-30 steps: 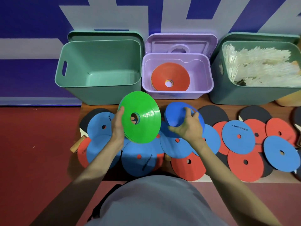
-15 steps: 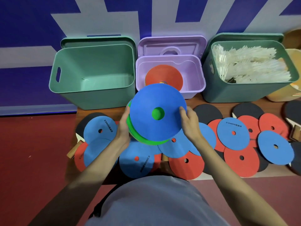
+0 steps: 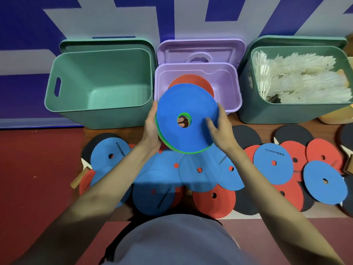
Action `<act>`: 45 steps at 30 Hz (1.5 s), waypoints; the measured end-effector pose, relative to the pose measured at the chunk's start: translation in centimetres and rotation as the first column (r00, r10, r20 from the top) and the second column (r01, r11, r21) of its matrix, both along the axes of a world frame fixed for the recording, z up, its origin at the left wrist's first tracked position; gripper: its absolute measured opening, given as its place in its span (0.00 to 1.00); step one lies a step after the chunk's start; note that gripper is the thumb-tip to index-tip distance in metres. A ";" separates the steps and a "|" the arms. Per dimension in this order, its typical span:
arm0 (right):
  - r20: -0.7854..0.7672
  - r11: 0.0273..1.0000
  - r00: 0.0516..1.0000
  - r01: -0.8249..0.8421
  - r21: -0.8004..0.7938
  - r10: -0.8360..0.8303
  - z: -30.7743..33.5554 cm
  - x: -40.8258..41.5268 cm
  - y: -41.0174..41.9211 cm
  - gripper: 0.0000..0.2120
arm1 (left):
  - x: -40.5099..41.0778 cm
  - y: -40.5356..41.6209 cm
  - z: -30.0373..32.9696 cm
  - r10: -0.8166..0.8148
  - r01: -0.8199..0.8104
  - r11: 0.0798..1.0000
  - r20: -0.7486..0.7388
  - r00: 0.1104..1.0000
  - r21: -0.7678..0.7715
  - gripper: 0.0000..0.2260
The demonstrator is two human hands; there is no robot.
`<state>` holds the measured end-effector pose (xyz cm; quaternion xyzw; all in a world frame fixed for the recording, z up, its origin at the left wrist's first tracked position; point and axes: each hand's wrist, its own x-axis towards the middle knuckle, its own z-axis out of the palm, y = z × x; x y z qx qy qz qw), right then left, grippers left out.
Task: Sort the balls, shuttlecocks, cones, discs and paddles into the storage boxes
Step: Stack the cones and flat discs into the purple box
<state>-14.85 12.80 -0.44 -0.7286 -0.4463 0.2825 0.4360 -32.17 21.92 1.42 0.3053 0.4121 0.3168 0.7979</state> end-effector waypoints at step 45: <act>0.444 0.985 0.882 -0.106 -0.137 0.157 -2.7 -0.3 6.3 0.21 | 0.4 6.5 -2.6 0.098 0.530 0.467 -0.637 0.765 0.708 0.10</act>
